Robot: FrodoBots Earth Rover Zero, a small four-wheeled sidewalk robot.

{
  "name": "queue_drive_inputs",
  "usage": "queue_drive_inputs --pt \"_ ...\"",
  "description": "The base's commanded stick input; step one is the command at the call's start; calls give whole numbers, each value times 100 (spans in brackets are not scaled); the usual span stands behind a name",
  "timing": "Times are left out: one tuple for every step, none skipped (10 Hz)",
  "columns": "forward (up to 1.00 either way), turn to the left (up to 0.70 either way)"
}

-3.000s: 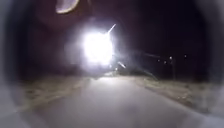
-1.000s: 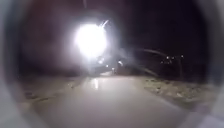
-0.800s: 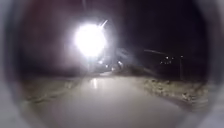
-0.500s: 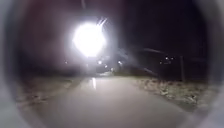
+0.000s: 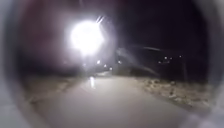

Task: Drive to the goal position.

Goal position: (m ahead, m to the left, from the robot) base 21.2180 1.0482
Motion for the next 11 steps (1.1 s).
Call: queue_drive_inputs --pt "100 1" --pt "100 0" --pt "100 0" --pt "100 0" --pt "100 0" --pt "100 0" --pt "100 0" --pt "100 0" --pt "100 0" --pt "100 0" --pt "100 0"
